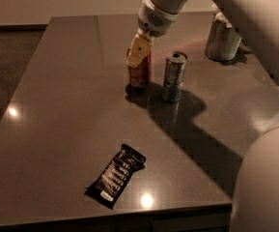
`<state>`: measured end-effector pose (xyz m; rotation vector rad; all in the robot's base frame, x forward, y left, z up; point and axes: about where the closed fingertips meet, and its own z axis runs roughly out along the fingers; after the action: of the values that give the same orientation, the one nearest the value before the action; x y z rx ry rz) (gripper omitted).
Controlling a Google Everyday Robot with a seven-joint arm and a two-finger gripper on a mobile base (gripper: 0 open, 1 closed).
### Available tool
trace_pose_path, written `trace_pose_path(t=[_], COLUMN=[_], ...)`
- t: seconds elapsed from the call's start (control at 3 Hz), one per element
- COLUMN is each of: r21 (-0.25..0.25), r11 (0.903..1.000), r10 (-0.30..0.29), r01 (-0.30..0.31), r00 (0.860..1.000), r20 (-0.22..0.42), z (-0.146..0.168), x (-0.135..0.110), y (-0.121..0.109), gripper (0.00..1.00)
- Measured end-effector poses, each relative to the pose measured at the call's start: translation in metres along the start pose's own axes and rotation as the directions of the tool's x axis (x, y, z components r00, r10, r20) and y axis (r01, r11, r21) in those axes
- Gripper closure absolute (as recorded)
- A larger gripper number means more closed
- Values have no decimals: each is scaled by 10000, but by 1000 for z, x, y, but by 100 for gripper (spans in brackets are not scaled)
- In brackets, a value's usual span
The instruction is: Move coke can near redbull can
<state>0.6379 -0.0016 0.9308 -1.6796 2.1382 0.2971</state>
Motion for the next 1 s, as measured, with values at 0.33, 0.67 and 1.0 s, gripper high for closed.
trace_pose_path(t=[0.33, 0.67, 1.0], r21=[68, 84, 91], r11=[9996, 9989, 9980], r10=[268, 460, 632], r01=[-269, -461, -633], r00=[9996, 9989, 9979], r20=[69, 120, 139], z=[-4, -6, -5], x=[16, 27, 35], y=[-4, -5, -7], gripper=[60, 38, 14])
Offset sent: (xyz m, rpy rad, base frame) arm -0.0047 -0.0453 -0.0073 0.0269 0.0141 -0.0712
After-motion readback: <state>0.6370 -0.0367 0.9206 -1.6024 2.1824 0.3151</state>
